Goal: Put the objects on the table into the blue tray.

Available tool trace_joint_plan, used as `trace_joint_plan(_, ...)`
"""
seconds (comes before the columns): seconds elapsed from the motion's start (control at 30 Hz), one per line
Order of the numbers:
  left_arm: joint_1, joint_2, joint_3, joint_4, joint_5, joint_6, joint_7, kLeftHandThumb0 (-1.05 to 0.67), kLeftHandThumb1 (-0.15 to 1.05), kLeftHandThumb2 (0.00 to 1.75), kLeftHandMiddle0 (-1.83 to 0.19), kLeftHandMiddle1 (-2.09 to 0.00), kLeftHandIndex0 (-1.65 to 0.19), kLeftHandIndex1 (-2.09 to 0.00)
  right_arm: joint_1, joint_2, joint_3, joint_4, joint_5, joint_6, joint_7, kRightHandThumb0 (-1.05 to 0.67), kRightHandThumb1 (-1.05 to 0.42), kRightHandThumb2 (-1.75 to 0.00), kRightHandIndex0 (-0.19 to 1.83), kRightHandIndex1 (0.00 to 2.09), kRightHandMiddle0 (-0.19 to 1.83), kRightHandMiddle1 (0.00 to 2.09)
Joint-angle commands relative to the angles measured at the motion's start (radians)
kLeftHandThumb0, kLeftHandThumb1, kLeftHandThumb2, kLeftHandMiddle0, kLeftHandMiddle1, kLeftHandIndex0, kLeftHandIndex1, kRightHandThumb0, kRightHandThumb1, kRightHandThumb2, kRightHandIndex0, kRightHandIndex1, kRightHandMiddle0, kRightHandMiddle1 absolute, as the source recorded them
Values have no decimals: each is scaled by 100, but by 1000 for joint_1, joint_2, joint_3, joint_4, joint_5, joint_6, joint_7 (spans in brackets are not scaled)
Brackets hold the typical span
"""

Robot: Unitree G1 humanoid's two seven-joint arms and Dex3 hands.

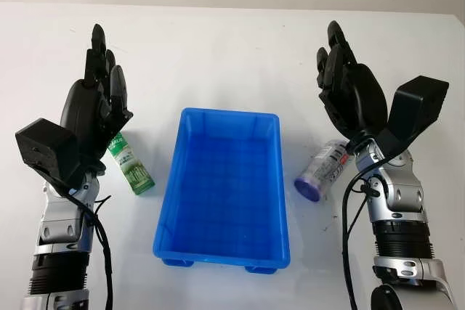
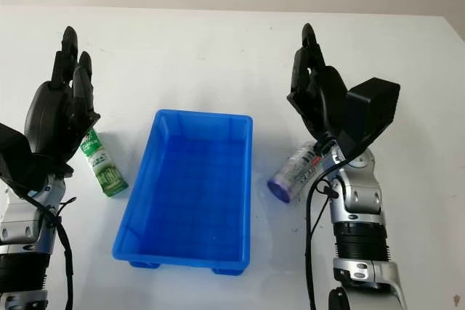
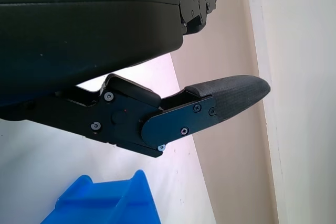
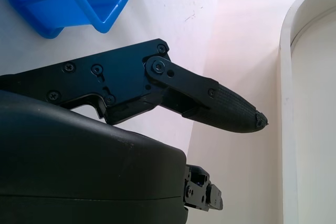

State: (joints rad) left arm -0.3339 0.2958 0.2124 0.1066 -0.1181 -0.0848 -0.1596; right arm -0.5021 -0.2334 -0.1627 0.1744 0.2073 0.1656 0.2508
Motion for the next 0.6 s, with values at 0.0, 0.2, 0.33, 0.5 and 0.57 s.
trace_joint_plan(0.0, 6, 8, 3, -27, 2, 2, 1, -82, 105, 77, 19, 0, 19, 0, 15, -3, -1, -21, 4, -3, 3, -76, -105, -83, -19, 0, -19, 0)
trace_joint_plan(0.2, 12, 7, 5, -36, -1, 13, 0, -82, 105, 76, 19, 0, 19, 0, 20, -3, 1, -24, 9, -4, 17, -76, -105, -84, -19, 0, -19, 0)
trace_joint_plan(0.33, -1, 7, 2, -21, 2, 10, 1, -82, 105, 76, 19, 0, 19, 0, 12, -5, 3, -8, 4, -7, 21, -78, -105, -83, -19, 0, -19, 0)
trace_joint_plan(0.5, -4, 11, 2, -17, 11, 6, 3, -82, 105, 77, 19, 0, 19, 0, 3, -30, -9, -26, 9, 12, 37, -78, -105, -81, -19, 0, -19, 0)
trace_joint_plan(0.57, -4, 11, 5, -19, 8, 8, 0, -83, 105, 76, 19, 0, 19, 0, 0, -53, -9, -43, 7, 14, 54, -77, -105, -81, -19, 0, -19, 0)
